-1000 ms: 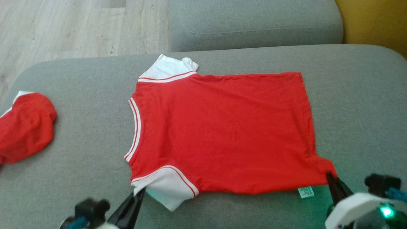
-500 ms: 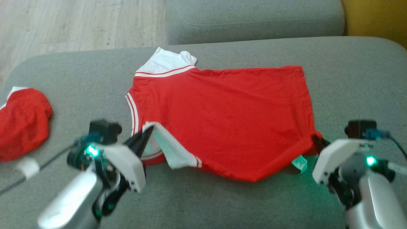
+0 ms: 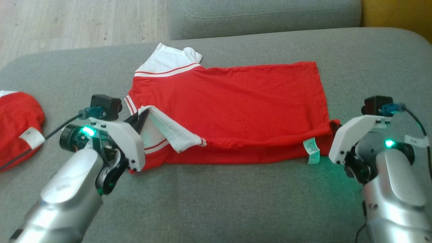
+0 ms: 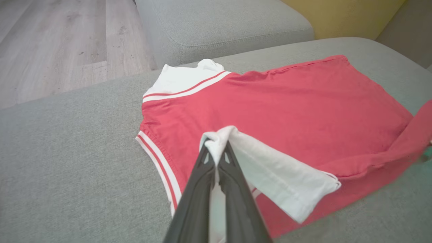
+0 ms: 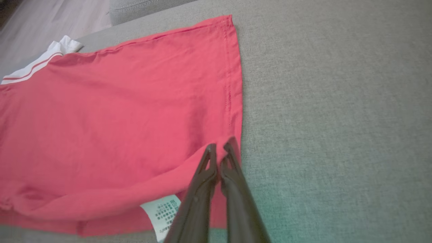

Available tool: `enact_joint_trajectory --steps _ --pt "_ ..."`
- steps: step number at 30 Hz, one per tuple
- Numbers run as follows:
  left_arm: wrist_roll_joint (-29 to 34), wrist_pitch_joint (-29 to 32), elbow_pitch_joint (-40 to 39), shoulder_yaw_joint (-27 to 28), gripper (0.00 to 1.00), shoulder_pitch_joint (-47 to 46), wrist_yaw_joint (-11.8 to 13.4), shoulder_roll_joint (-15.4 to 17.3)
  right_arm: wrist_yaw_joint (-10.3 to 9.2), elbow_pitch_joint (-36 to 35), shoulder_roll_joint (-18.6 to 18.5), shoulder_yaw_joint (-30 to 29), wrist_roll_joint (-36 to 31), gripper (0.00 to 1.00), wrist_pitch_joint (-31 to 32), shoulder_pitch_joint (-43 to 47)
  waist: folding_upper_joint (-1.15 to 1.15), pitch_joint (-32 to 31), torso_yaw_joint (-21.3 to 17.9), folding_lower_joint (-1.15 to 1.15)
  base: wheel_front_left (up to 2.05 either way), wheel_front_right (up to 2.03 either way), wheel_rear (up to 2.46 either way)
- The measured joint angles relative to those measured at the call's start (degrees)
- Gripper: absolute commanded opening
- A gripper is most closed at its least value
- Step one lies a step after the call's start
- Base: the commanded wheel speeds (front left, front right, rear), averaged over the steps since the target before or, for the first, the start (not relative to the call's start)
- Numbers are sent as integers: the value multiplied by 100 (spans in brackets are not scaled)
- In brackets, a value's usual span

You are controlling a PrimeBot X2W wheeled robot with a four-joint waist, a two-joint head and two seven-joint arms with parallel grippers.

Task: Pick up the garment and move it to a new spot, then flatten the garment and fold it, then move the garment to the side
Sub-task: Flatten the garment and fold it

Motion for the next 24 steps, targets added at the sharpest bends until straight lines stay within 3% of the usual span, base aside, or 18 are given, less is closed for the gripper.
enact_joint_trajectory --steps 15,16,17,18,19,24 --pt "330 -814 1177 -97 0 -689 -144 -303 0 1120 -12 190 137 0 -604 -660 0 218 -164 0 0 0 0" --pt "343 -899 1251 -96 0 -701 -151 -338 0 1145 -11 222 201 7 -676 -684 0 231 -172 0 0 0 0" --pt "343 -983 1305 -97 33 -714 -151 -366 0 1182 -11 242 250 33 -740 -714 0 243 -180 0 0 0 0" --pt "344 -1068 1354 -98 71 -728 -153 -388 0 1227 -11 249 300 96 -811 -757 0 255 -186 0 0 0 0" --pt "344 -1144 1402 -96 100 -741 -157 -405 0 1246 -11 248 348 100 -893 -785 0 262 -190 0 0 0 0" --pt "349 -1686 1502 -51 100 -747 -254 -482 0 1382 -12 230 396 100 -1215 -903 0 267 -163 0 0 0 0"
